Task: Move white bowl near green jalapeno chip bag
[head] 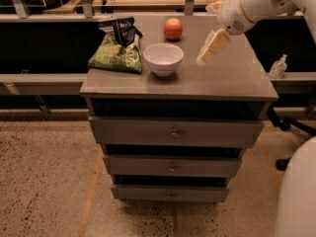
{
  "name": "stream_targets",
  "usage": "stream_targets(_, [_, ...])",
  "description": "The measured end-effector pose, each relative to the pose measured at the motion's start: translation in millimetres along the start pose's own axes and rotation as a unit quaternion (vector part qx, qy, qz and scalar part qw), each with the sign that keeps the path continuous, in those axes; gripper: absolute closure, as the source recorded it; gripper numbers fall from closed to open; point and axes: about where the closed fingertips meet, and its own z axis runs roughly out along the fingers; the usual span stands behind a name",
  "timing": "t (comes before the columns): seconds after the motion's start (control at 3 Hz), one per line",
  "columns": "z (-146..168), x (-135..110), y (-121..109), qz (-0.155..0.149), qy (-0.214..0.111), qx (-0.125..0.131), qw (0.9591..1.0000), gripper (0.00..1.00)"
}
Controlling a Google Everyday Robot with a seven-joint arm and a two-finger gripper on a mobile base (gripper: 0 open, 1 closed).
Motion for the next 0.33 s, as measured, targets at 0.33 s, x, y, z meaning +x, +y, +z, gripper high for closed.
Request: stream_targets(0.33, [-5.8,6.1,-2.6,0.012,0.002,0.008,0.9999,0.00])
